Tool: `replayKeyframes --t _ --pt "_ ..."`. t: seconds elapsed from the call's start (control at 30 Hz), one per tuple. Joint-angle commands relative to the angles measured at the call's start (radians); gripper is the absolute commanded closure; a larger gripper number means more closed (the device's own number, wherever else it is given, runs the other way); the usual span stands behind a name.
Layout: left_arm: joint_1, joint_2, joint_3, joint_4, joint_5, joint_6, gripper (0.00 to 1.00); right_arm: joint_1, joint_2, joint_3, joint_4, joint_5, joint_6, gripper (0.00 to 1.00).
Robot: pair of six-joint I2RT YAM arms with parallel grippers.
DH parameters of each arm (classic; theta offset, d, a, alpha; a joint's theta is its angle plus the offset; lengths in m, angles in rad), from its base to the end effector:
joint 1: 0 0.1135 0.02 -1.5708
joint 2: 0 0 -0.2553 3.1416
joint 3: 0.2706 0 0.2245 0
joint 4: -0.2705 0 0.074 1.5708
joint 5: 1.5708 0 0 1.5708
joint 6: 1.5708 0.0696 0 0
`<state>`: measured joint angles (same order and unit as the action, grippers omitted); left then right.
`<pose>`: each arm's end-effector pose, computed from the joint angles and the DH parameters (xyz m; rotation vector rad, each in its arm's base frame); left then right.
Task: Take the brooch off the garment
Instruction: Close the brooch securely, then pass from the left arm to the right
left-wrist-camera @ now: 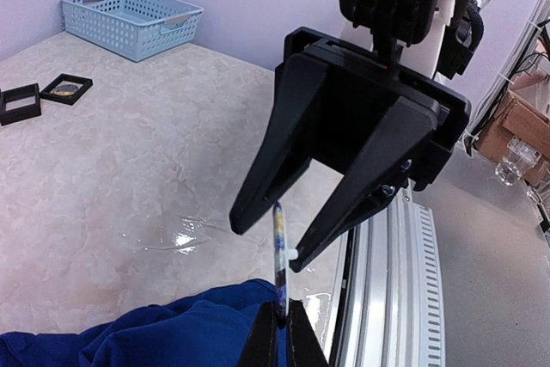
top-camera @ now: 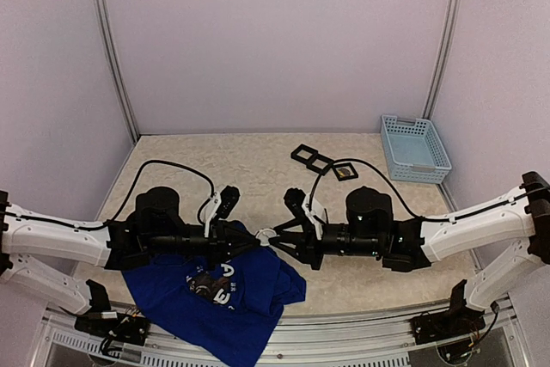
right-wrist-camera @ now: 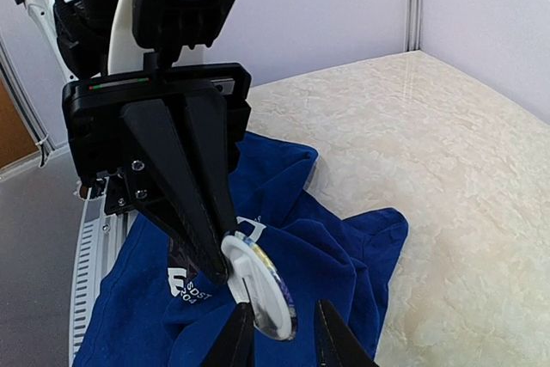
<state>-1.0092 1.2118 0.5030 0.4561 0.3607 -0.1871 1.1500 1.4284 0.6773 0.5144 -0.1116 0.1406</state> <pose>0.1221 -0.2402 0.2225 1.0323 1.6785 -1.1451 0.1245 0.2971 0.2289 -1.0047 1.6437 0.9975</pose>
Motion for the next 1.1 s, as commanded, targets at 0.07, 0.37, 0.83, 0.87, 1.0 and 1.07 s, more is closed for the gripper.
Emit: replayKeyframes --t 0.07,0.37,0.83,0.87,1.0,1.07 --pt "0.017 0.006 0.005 -0.112 0.027 -0.028 1.00 -0.050 -0.017 -0.008 -0.008 -0.174 -0.089 0.59" --pt "0.028 0.014 0.008 -0.122 0.009 -0.034 1.00 -0.050 -0.004 -0.001 -0.014 -0.231 -0.099 0.48" --pt "0.026 0.002 0.001 -0.106 0.051 -0.026 1.00 -0.050 0.051 0.051 -0.073 -0.188 -0.081 0.74" --pt "0.026 0.002 0.000 -0.105 0.055 -0.026 1.00 -0.050 0.055 0.053 -0.073 -0.189 -0.079 0.75" --pt "0.023 0.000 0.000 -0.100 0.063 -0.025 1.00 -0.052 0.062 0.059 -0.079 -0.188 -0.075 0.77" --pt "0.023 0.000 -0.001 -0.099 0.063 -0.025 1.00 -0.051 0.066 0.063 -0.082 -0.193 -0.073 0.79"
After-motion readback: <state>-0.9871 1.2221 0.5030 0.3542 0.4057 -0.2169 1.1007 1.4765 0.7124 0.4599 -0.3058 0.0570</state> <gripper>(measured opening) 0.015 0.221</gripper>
